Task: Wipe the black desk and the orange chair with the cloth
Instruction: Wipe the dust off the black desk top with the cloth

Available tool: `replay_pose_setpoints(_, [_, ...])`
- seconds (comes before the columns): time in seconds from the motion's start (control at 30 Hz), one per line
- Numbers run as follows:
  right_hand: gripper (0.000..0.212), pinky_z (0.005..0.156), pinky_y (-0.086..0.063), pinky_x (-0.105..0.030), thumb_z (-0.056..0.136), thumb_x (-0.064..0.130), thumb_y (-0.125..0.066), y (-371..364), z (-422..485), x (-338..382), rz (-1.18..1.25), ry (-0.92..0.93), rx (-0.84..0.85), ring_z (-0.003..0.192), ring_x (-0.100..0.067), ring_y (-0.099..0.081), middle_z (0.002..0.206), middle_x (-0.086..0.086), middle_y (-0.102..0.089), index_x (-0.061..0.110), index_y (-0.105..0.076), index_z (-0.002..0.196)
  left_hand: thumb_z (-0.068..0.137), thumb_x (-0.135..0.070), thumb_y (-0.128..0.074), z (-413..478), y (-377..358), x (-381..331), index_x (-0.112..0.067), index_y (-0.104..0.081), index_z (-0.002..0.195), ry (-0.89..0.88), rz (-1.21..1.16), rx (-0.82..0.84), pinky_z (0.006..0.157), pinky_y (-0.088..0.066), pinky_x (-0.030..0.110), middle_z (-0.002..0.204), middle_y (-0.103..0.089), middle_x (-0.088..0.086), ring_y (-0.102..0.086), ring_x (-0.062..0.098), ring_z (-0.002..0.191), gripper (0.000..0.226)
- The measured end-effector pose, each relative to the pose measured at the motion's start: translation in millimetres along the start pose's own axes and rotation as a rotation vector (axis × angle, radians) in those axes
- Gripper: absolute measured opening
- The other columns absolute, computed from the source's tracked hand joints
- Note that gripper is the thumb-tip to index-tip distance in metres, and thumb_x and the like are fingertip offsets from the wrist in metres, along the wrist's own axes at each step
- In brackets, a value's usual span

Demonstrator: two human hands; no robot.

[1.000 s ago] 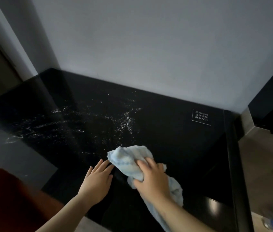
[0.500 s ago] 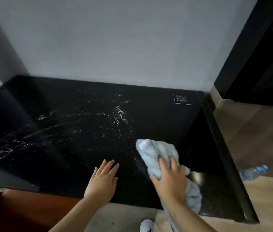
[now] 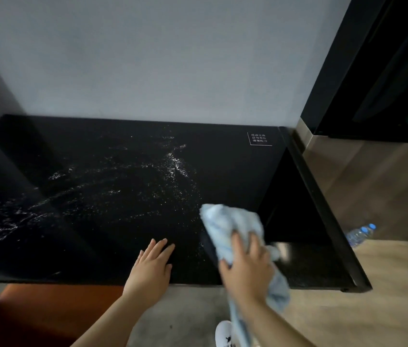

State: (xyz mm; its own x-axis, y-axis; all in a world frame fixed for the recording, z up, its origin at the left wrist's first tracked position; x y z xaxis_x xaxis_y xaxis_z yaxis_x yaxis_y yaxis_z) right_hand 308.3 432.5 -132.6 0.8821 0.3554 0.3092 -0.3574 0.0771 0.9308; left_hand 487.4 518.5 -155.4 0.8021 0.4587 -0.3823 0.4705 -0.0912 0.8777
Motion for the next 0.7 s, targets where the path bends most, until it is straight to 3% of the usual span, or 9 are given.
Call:
replay_pose_setpoints(0.1, [0.068, 0.050, -0.051, -0.038, 0.041, 0.037, -0.086, -5, -10, 21, 0.039, 0.220, 0.009, 0.075, -0.033, -0.064, 0.110, -0.010, -0.065, 0.025, -0.068, 0.106, 0.101, -0.025, -0.030, -1, -2, 2, -0.028, -0.013, 0.149, 0.002, 0.014, -0.036, 0.116, 0.003, 0.031, 0.158, -0.005, -0.008, 0.008, 0.015, 0.145, 0.051])
replay_pose_setpoints(0.17, [0.069, 0.055, -0.052, -0.039, 0.050, 0.044, -0.084, 1, 2, -6, -0.004, 0.223, 0.014, 0.081, -0.033, -0.064, 0.117, -0.008, -0.063, 0.027, -0.066, 0.113, 0.101, -0.023, -0.031, -1, -2, 3, -0.028, -0.013, 0.149, -0.004, 0.004, -0.029, 0.116, 0.003, 0.031, 0.158, -0.005, -0.007, 0.008, 0.016, 0.145, 0.052])
replay_pose_setpoints(0.27, [0.069, 0.081, -0.043, -0.044, 0.074, 0.049, -0.068, 13, 20, -79, -0.134, -0.068, -0.021, 0.110, -0.034, -0.050, 0.140, -0.007, -0.043, 0.029, -0.046, 0.136, 0.101, -0.023, -0.032, -1, -1, 2, -0.028, -0.014, 0.149, -0.009, -0.006, -0.022, 0.116, 0.002, 0.032, 0.158, -0.004, -0.007, 0.009, 0.016, 0.145, 0.052])
replay_pose_setpoints(0.33, [0.066, 0.082, -0.039, -0.047, 0.076, 0.042, -0.070, 19, 26, -110, -0.091, -0.274, -0.103, 0.109, -0.039, -0.048, 0.137, -0.013, -0.043, 0.022, -0.048, 0.135, 0.101, -0.022, -0.032, -1, 0, 0, -0.027, -0.016, 0.149, -0.002, -0.020, -0.031, 0.116, 0.002, 0.032, 0.158, -0.005, -0.006, 0.008, 0.016, 0.145, 0.051])
replay_pose_setpoints(0.4, [0.064, 0.080, -0.041, -0.047, 0.075, 0.037, -0.072, 18, 26, -102, -0.081, -0.338, -0.114, 0.104, -0.041, -0.048, 0.133, -0.017, -0.045, 0.018, -0.050, 0.132, 0.101, -0.022, -0.032, -1, 2, -4, -0.026, -0.018, 0.149, 0.015, -0.038, -0.037, 0.116, 0.001, 0.033, 0.158, -0.006, -0.006, 0.007, 0.017, 0.146, 0.050])
replay_pose_setpoints(0.57, [0.070, 0.058, -0.051, -0.040, 0.047, 0.042, -0.087, 0, -10, -9, 0.007, 0.076, 0.031, 0.081, -0.034, -0.063, 0.110, -0.011, -0.064, 0.025, -0.065, 0.110, 0.101, -0.024, -0.031, 3, 7, -17, -0.026, -0.031, 0.145, 0.111, -0.048, -0.113, 0.118, -0.011, 0.034, 0.155, -0.022, -0.007, -0.007, 0.014, 0.145, 0.044])
replay_pose_setpoints(0.7, [0.068, 0.058, -0.052, -0.037, 0.051, 0.042, -0.081, 5, -3, -10, 0.077, 0.296, 0.054, 0.081, -0.028, -0.064, 0.112, -0.005, -0.063, 0.027, -0.060, 0.114, 0.100, -0.027, -0.027, 4, 6, -30, -0.031, -0.032, 0.143, 0.222, 0.011, -0.223, 0.117, -0.007, 0.042, 0.151, -0.028, -0.012, -0.015, 0.012, 0.143, 0.044])
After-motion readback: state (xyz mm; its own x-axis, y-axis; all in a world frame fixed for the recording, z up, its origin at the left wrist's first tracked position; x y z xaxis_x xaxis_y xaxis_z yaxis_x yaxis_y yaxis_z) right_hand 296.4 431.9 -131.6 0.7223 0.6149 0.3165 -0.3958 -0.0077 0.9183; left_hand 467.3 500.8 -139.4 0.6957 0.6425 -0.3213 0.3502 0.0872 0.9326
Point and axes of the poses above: each hand's wrist, its own z-axis towards the middle knuckle, its own y-axis out of the back of the hand, x = y × z, the point moved 1 cm from there along z, towards the middle knuckle
